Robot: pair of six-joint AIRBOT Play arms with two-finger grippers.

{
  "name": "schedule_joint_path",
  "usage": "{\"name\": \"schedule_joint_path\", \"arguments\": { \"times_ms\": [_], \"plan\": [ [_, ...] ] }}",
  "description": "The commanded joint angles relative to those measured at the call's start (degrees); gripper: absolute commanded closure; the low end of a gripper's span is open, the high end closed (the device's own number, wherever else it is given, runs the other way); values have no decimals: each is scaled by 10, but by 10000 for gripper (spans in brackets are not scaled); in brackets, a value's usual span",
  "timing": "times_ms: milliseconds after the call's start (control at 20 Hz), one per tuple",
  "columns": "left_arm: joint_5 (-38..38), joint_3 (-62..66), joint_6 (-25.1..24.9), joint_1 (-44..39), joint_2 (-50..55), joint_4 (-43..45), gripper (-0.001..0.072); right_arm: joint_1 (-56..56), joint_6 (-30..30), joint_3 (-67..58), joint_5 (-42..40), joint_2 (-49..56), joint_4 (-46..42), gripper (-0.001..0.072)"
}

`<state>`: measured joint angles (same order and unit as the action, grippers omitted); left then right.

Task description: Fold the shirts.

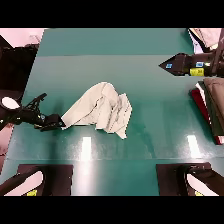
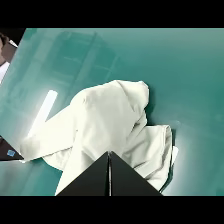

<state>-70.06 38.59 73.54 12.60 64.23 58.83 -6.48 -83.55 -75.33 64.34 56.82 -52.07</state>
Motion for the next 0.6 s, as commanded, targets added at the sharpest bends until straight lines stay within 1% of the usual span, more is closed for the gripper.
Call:
{"name": "schedule_joint_path", "arguments": {
  "times_ms": [0,100,200,250,300,350,400,450,500,550],
  "plan": [
    [47,-23,-13,8,-1,-70,109,-7,0,0,-2,3,0,695],
    [64,-23,-16,8,-1,-95,110,-7,0,0,2,3,0,695],
    [69,-23,-16,8,-1,-98,111,-7,0,0,3,3,0,695],
    [67,-23,-16,8,-1,-99,198,-7,0,0,3,3,0,695],
    [66,-23,-16,8,-1,-100,425,-7,0,0,3,3,0,694],
    [71,-23,-17,6,-1,-100,548,-7,0,0,3,3,0,694],
    [78,-23,-16,-2,-1,-100,595,-7,0,0,3,3,0,694],
    [85,-23,-17,-9,-1,-101,598,-7,0,1,4,3,0,694],
    [87,-21,-21,-11,-1,-102,686,-7,0,2,8,5,0,694],
    [85,-11,-20,-11,-1,-101,687,-7,-2,2,19,9,1,694]
  ]
}}
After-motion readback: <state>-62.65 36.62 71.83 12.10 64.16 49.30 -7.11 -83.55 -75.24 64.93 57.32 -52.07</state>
